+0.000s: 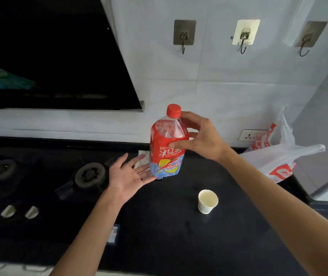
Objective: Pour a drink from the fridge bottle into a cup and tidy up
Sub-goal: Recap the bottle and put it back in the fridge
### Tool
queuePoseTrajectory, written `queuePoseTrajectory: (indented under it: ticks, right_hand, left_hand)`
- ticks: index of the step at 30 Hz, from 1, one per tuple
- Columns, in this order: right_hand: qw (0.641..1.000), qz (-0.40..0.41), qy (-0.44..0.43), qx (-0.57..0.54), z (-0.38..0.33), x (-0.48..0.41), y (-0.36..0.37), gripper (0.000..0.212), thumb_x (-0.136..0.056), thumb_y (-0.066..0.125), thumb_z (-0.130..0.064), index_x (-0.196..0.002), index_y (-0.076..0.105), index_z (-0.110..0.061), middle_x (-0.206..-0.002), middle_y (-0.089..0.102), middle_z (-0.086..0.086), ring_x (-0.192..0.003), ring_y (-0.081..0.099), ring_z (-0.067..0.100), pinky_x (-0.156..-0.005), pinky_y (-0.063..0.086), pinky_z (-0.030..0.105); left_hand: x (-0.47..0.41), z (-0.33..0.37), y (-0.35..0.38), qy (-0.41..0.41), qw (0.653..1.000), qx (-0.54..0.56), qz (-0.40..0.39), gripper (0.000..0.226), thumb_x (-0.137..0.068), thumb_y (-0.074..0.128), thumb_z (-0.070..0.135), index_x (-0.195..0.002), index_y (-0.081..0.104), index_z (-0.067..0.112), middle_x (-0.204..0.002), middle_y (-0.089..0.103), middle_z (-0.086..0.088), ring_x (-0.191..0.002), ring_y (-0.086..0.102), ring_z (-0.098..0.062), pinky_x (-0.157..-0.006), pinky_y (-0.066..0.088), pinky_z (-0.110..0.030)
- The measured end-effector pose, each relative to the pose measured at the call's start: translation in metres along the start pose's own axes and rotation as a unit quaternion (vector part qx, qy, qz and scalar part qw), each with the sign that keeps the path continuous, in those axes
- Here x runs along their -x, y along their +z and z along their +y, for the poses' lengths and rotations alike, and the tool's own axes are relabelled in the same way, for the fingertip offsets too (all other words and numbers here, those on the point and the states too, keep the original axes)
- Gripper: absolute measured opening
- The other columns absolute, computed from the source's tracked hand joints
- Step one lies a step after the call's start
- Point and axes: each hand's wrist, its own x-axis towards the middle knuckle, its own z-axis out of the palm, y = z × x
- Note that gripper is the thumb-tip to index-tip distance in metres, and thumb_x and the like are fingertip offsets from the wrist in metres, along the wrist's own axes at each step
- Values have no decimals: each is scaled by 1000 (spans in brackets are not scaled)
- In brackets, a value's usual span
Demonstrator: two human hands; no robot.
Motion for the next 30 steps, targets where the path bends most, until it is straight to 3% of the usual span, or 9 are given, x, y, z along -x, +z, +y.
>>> queuePoseTrajectory:
  ticks: [4, 9, 17, 24, 30]
  right_hand:
    - [999, -15, -27, -29, -4, 7, -12, 68, -68, 90, -15, -129, 59, -14, -119, 68, -3, -108, 65, 13, -92, 57, 37]
    - [995, -40, -54, -73, -11, 21, -23, 67, -69, 89, -16, -129, 59, -18, -119, 68, -5, -109, 64, 13, -91, 56, 31]
    - [979, -95, -75, -165, -40, 40, -21, 65, -66, 89, -6, -123, 61, -21, -112, 69, -4, -106, 65, 12, -88, 58, 34]
    - [954, -192, -126, -193, -88, 47, 14, 64, -68, 88, -7, -122, 61, -27, -112, 70, -6, -108, 65, 13, -89, 58, 35]
    - [923, -270, -158, -222, -136, 56, 72, 67, -69, 87, -6, -129, 59, -18, -120, 68, 0, -110, 64, 13, -86, 57, 30]
  left_hand:
    - [22, -1, 10, 23, 1000, -13, 4, 56, -96, 45, 45, -132, 54, 3, -131, 56, -36, -119, 56, -52, -94, 44, -66]
    - [52, -16, 26, 51, 998, -25, 23, 59, -95, 46, 47, -134, 52, 4, -133, 53, -38, -120, 54, -55, -89, 45, -68]
    - [111, -50, 30, 142, 987, 34, 58, 64, -95, 45, 48, -140, 47, 3, -136, 49, -40, -126, 48, -57, -105, 34, -71]
    - [187, -61, 10, 240, 965, 51, 92, 59, -94, 44, 46, -138, 50, 7, -134, 52, -38, -123, 51, -56, -101, 39, -68]
    - [253, -52, -25, 310, 937, 38, 155, 58, -93, 44, 46, -139, 49, 11, -132, 56, -35, -119, 56, -55, -99, 44, -65]
